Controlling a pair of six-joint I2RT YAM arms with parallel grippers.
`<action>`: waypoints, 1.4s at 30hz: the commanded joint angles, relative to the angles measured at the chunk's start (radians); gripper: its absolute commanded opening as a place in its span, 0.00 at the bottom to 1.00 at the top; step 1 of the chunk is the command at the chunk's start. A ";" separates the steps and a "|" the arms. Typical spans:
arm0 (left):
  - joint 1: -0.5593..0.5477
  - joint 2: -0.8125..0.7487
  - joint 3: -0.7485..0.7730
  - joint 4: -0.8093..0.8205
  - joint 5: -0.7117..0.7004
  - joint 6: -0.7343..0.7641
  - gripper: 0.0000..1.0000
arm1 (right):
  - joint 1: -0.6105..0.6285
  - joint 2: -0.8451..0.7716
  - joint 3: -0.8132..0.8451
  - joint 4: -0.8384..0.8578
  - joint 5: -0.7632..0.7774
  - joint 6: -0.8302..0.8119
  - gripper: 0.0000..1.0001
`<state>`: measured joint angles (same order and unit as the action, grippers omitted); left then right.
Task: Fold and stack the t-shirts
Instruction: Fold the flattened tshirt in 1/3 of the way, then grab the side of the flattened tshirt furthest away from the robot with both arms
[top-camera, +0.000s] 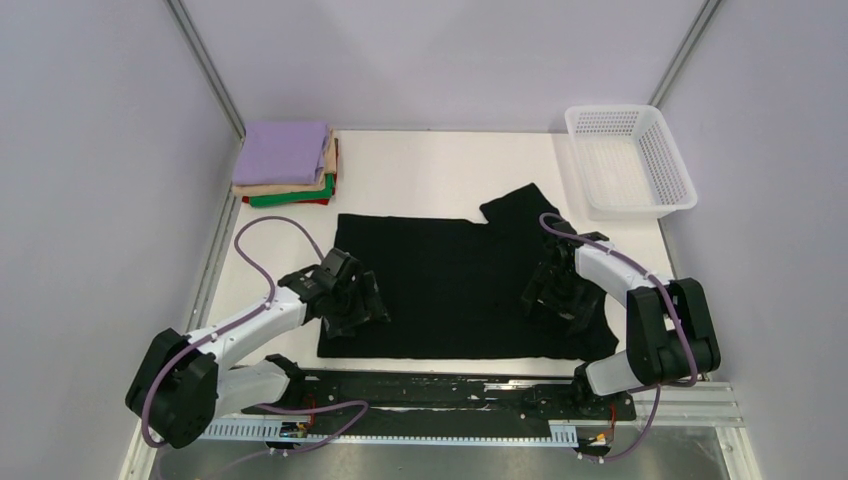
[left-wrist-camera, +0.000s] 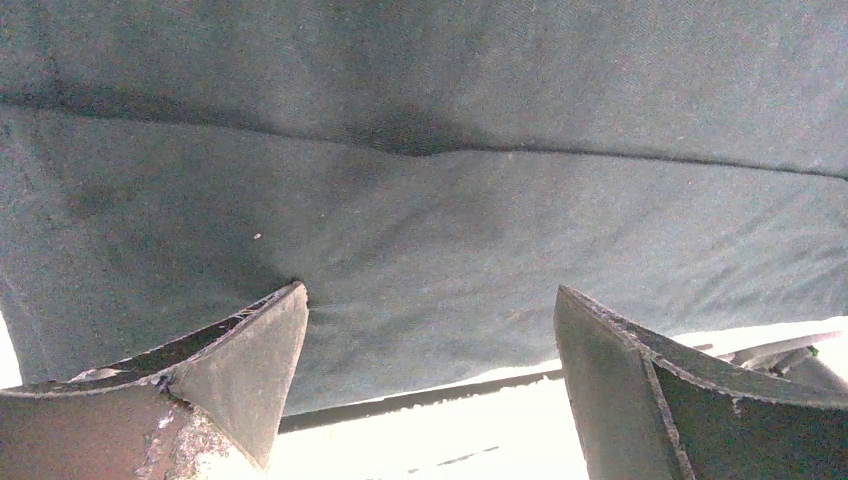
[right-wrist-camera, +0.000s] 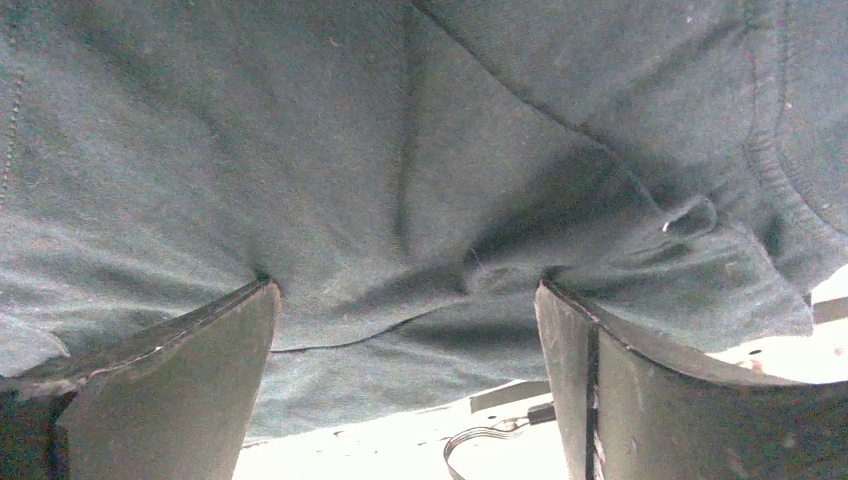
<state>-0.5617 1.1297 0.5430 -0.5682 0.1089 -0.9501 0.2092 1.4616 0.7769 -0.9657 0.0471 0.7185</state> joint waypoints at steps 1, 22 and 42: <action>-0.029 -0.028 -0.023 -0.064 0.028 -0.036 1.00 | 0.006 -0.029 -0.019 -0.082 0.083 0.033 1.00; 0.144 0.190 0.478 -0.131 -0.267 0.164 1.00 | 0.005 -0.398 0.070 0.094 0.059 -0.084 1.00; 0.445 0.904 0.911 0.037 -0.191 0.357 0.95 | 0.003 -0.476 0.031 0.358 0.077 -0.198 1.00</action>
<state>-0.1238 1.9823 1.4059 -0.5648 -0.1081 -0.6231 0.2111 0.9771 0.8104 -0.6674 0.1005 0.5541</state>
